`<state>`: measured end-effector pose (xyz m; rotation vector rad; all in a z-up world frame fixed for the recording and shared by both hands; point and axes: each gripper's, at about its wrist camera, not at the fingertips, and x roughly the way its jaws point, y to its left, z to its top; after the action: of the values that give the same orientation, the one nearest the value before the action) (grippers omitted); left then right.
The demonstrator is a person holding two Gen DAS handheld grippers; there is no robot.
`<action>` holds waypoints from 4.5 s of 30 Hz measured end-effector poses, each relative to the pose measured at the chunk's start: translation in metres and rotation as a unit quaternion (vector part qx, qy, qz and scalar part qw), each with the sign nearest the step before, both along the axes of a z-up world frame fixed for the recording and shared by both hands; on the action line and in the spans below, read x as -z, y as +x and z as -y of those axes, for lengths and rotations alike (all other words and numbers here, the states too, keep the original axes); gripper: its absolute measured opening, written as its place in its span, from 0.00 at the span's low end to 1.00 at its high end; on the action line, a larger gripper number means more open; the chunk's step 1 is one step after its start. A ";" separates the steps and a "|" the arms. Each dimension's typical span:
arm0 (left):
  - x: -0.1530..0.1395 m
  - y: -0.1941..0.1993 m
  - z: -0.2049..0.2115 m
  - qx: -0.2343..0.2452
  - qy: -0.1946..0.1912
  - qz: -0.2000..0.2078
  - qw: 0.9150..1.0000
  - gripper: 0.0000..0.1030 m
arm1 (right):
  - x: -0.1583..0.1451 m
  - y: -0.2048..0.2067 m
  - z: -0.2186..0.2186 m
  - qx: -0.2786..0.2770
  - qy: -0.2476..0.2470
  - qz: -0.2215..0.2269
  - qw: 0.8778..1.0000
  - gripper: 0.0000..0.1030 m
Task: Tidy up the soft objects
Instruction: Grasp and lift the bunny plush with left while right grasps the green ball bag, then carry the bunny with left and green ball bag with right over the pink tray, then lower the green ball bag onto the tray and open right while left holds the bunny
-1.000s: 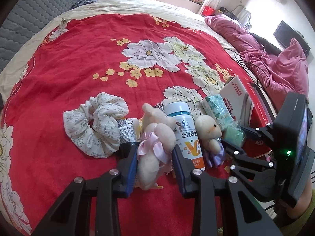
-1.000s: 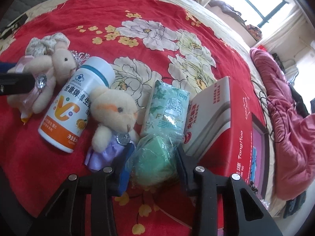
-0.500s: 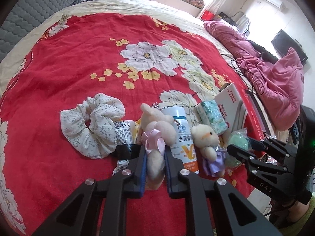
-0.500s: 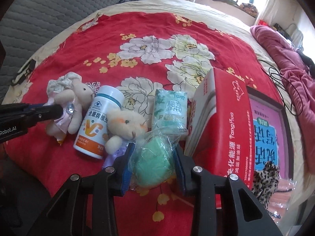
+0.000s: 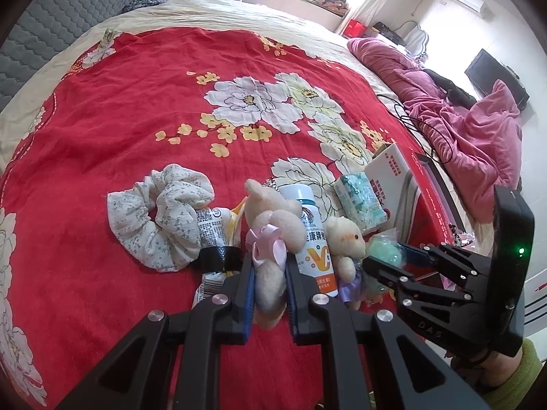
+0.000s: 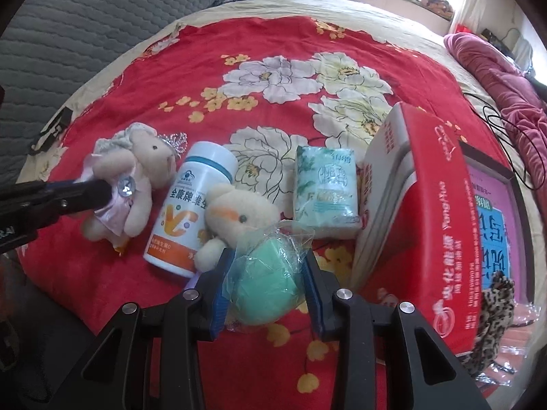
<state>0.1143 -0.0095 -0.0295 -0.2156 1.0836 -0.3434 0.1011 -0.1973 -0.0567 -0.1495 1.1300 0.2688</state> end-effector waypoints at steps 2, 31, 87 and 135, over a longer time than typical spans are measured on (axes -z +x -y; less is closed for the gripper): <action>0.000 0.000 0.000 0.000 -0.002 0.001 1.000 0.15 | 0.000 0.000 -0.001 0.001 -0.004 0.005 1.000 0.38; -0.082 -0.028 0.043 0.023 0.013 0.078 0.997 0.15 | -0.101 -0.026 0.043 0.030 0.045 0.110 0.992 0.38; -0.111 -0.065 0.251 0.169 0.020 0.109 0.979 0.15 | -0.136 -0.102 0.267 0.208 0.035 0.150 0.966 0.38; -0.028 -0.033 0.317 0.197 0.022 0.035 0.979 0.15 | -0.022 -0.063 0.277 0.159 0.025 0.057 0.985 0.38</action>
<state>0.0817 -0.3264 -0.0014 0.0550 1.0600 -0.6759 0.0377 -0.4742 -0.0351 0.0614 1.0151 0.0040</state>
